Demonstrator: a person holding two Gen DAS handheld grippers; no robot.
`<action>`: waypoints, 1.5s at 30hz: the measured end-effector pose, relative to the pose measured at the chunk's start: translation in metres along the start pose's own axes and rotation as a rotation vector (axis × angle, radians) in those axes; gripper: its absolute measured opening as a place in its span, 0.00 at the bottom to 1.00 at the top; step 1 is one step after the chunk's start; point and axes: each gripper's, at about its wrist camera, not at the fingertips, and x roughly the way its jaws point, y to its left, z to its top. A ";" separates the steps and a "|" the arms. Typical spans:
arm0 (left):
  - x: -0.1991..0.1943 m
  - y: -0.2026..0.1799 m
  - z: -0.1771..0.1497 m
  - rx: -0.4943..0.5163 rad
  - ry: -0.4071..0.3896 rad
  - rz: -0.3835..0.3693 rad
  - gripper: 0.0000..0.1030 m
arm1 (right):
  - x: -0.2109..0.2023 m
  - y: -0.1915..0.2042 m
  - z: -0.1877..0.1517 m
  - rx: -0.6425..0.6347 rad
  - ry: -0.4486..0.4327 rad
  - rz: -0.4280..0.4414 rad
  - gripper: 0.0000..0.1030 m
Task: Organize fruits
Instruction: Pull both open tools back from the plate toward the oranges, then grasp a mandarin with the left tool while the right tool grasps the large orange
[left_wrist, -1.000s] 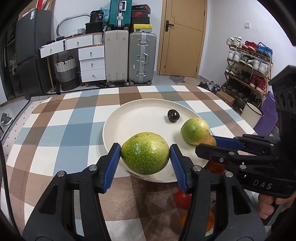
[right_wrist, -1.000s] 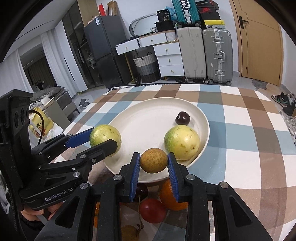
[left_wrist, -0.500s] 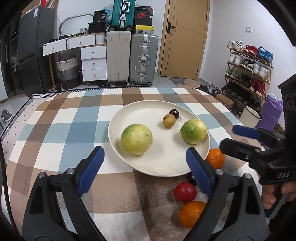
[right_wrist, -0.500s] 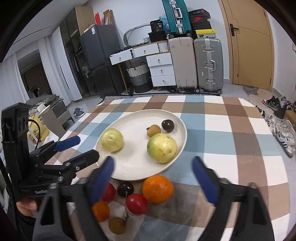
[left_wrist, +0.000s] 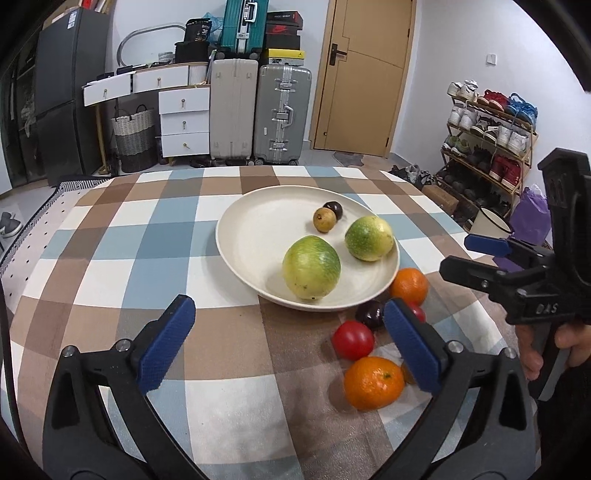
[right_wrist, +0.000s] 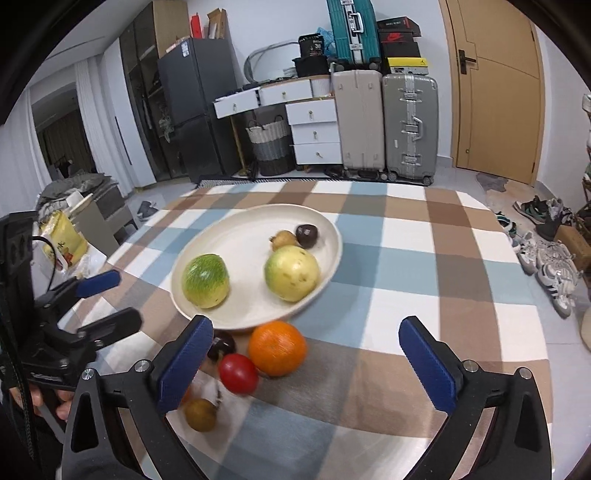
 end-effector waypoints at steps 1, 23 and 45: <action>-0.001 -0.002 0.000 0.007 0.003 -0.001 0.99 | 0.000 -0.003 -0.001 0.004 0.005 -0.007 0.99; 0.011 -0.023 -0.017 0.095 0.107 -0.107 0.99 | 0.031 -0.017 -0.012 0.087 0.124 0.035 0.99; 0.019 -0.021 -0.022 0.077 0.175 -0.191 0.91 | 0.050 -0.011 -0.013 0.166 0.151 0.160 0.59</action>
